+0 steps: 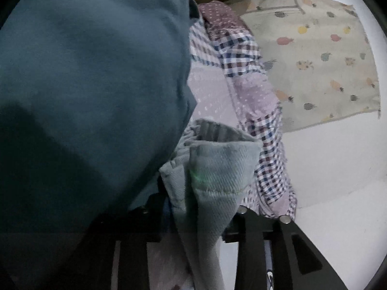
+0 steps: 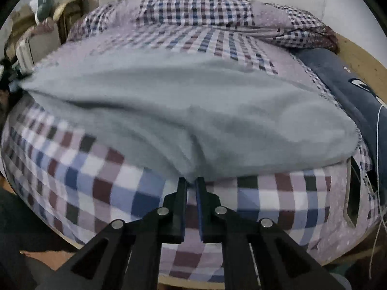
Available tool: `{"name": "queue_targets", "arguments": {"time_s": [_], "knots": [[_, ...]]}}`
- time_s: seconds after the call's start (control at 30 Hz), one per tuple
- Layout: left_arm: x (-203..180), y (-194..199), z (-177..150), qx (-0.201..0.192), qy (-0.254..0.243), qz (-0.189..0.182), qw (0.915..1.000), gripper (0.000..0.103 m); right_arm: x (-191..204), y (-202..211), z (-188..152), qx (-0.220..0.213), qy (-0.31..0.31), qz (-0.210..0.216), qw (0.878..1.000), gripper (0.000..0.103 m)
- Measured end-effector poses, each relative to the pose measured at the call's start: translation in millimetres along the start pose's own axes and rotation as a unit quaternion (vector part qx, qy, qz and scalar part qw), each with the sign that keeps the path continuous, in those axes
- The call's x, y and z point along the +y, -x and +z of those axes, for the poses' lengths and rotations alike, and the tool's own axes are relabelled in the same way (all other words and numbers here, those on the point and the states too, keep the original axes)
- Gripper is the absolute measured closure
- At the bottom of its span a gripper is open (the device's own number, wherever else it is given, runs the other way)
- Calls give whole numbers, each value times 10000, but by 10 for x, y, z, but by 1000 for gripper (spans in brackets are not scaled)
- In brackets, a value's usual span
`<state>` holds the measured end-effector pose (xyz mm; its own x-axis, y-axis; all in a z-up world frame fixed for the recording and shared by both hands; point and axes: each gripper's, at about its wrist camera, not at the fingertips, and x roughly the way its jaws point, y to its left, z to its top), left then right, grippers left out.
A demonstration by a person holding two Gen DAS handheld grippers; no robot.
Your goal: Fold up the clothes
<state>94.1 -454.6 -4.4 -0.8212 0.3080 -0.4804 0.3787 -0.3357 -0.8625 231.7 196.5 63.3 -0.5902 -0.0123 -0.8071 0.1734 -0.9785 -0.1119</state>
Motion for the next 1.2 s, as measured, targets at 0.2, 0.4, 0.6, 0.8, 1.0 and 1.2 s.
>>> {"name": "queue_targets", "arguments": {"time_s": [0.2,0.4,0.6,0.8,1.0,1.2], "knots": [[-91,357,-134,-332,-24,171,9993,34,21,112,-36,-381,-82,298,9988,64],[-158,150,-282,-7,-360,534,9979,31,115,97,-55,-512,-54,537,9972,59],[-285,-16,-149,-404,-471,639,9960,68,89,45,-66,-472,-142,702,9963,59],[-675,-39,-270,-751,-743,643,9923,88,97,56,-84,-475,-194,886,9947,59],[-1885,-159,-1071,-873,-2811,430,9547,89,54,148,-94,-620,-330,1111,9913,59],[-2627,-718,-3027,302,-5360,93,8436,89,-176,214,-51,-796,-914,1347,9834,59]]}}
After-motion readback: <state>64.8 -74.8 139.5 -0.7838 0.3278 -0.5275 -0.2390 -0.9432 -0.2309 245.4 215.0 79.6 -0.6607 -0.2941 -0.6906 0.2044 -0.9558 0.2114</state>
